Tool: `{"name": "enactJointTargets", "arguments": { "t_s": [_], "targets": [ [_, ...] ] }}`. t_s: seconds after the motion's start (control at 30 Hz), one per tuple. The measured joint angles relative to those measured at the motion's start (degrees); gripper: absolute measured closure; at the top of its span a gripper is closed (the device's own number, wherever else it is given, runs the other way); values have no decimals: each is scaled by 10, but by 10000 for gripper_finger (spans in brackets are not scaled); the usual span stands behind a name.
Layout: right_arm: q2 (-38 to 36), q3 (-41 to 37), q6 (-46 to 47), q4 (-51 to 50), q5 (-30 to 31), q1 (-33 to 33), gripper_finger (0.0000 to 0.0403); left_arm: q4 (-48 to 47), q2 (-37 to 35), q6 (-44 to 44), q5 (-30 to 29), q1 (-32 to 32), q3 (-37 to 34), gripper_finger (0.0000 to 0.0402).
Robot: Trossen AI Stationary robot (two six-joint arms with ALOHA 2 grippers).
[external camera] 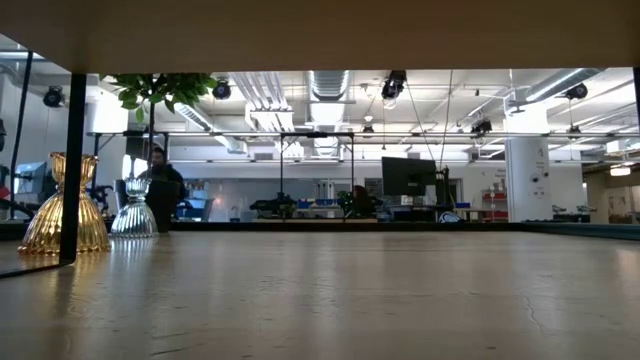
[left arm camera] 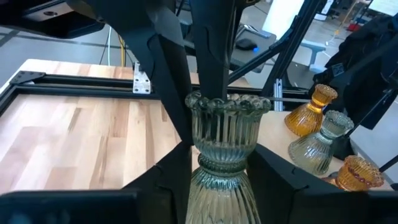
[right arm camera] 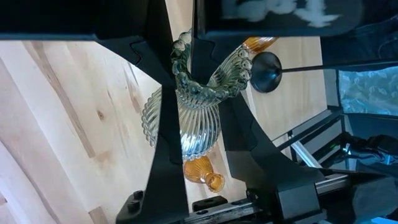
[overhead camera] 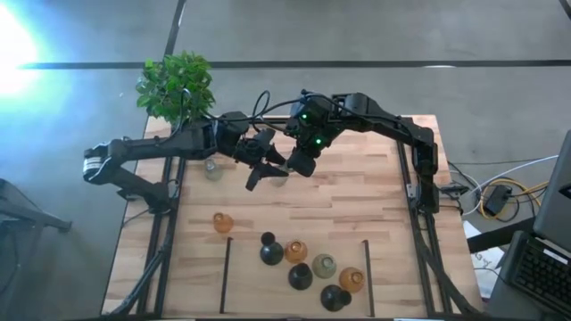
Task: Pick & Place candle stick holders
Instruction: Put the right transparent glass candle holder on the shelf
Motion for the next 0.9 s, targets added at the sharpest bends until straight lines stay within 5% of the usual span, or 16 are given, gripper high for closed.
{"name": "enactJointTargets", "arguments": {
  "t_s": [0.9],
  "targets": [
    [0,0,-9,8,-8,0,381,5,0,3,5,0,-1,270]
  ]
}}
